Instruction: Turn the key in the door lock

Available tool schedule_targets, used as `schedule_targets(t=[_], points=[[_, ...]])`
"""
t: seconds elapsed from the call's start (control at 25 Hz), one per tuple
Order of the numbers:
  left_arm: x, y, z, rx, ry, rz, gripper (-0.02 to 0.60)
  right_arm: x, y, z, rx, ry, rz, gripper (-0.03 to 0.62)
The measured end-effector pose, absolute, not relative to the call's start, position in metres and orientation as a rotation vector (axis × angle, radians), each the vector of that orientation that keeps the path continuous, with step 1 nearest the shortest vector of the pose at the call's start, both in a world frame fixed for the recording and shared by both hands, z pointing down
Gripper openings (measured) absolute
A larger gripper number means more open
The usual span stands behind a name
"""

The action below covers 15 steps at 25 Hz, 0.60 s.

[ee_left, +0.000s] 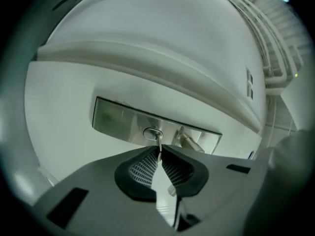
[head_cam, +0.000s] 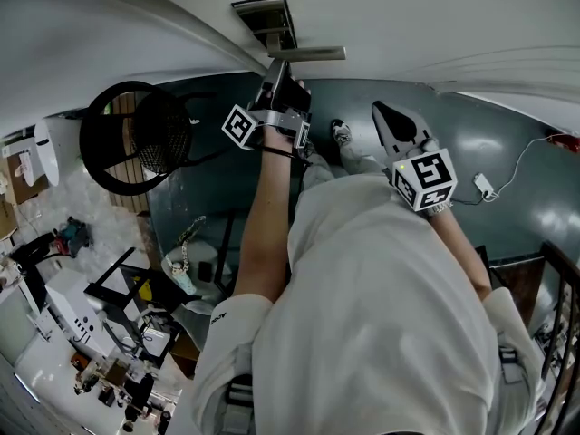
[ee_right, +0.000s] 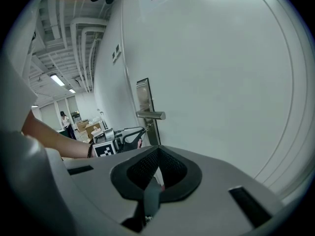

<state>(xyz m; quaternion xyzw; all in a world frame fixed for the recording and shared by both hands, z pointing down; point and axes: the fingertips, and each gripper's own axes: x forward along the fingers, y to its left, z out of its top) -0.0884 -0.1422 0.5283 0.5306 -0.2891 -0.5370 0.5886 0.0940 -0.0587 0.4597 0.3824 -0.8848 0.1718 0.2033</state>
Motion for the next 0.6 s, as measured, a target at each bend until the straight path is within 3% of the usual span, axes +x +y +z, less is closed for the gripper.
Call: schedule_targets(t=[0.32,0.6], points=[[-0.0871,-0.1421,0.5294,1.122,-0.554,-1.312,0.033,0.0896,-0.0598,0.4608,1.052,-2.47,0.481,-0.008],[-0.0872,-0.1397,0.5244,1.285,-0.693,-1.191,0.035,0.0859,-0.0594,0.4613,1.044,-2.47,0.48,-0.008]])
